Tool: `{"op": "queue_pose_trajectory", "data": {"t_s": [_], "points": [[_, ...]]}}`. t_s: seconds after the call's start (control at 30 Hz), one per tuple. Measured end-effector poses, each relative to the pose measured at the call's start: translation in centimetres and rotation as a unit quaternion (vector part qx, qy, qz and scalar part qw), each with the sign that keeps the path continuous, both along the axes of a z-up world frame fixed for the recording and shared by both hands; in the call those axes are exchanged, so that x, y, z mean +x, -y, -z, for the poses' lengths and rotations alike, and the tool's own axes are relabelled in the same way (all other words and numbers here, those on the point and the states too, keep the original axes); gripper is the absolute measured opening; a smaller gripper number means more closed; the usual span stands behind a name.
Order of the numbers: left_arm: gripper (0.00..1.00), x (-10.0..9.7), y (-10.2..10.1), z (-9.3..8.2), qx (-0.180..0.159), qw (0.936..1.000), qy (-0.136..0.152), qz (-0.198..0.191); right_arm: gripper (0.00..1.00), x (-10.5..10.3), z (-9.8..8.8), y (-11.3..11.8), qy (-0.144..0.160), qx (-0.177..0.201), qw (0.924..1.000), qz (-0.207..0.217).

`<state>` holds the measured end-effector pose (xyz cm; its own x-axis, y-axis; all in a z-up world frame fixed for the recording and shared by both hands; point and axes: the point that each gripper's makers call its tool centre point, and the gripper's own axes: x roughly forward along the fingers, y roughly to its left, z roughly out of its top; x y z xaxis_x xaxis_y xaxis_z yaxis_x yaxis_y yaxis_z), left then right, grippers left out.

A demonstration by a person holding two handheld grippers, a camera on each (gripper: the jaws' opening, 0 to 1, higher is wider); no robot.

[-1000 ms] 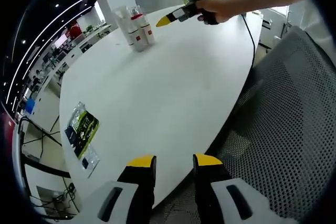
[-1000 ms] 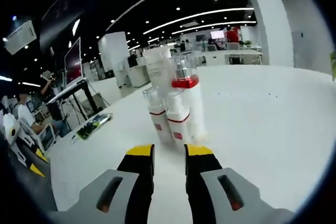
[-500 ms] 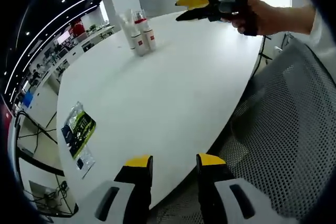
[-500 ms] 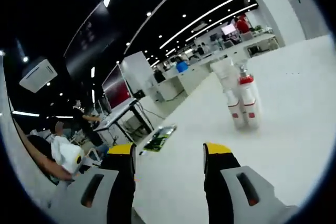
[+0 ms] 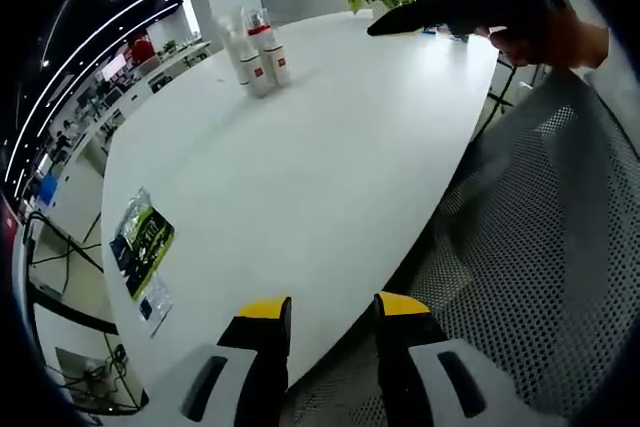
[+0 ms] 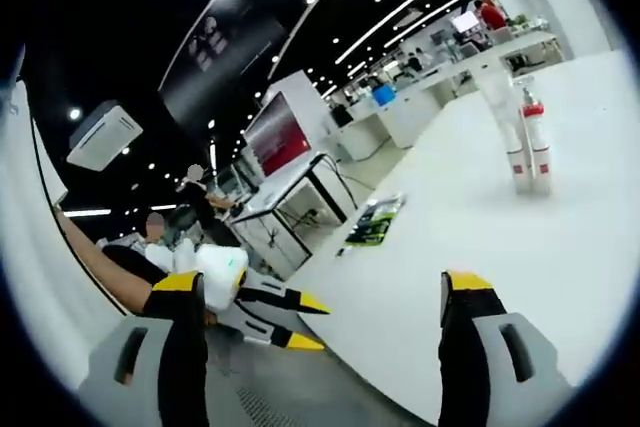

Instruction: Arrange the skincare products in the storage area until every visible bottle or jar stands upright without overlapping.

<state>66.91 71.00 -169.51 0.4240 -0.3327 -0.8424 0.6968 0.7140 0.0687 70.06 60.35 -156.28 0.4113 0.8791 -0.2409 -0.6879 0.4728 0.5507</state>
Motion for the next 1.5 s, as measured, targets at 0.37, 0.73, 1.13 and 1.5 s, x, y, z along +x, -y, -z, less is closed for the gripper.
{"op": "queue_pose_trajectory", "data": {"t_s": [0.37, 0.73, 1.13, 1.5], "points": [[0.34, 0.6, -0.2, -0.7, -0.012, 0.9997, 0.010, -0.020, 0.77, 0.4, 1.6, 0.6, 0.105, -0.102, 0.9892, 0.009], [0.37, 5.3, -2.9, -3.5, -0.114, 0.9756, 0.039, -0.184, 0.75, -0.2, 2.5, 0.3, 0.114, -0.127, 0.9852, -0.014], [0.91, 15.9, -10.4, -1.6, -0.202, 0.8725, 0.019, -0.444, 0.72, -0.1, 3.7, 0.6, 0.107, -0.155, 0.9820, -0.016], [0.91, 21.6, -11.8, 1.2, -0.154, 0.8731, 0.007, -0.463, 0.70, 0.1, 4.9, 1.1, 0.091, -0.183, 0.9788, -0.015]]}}
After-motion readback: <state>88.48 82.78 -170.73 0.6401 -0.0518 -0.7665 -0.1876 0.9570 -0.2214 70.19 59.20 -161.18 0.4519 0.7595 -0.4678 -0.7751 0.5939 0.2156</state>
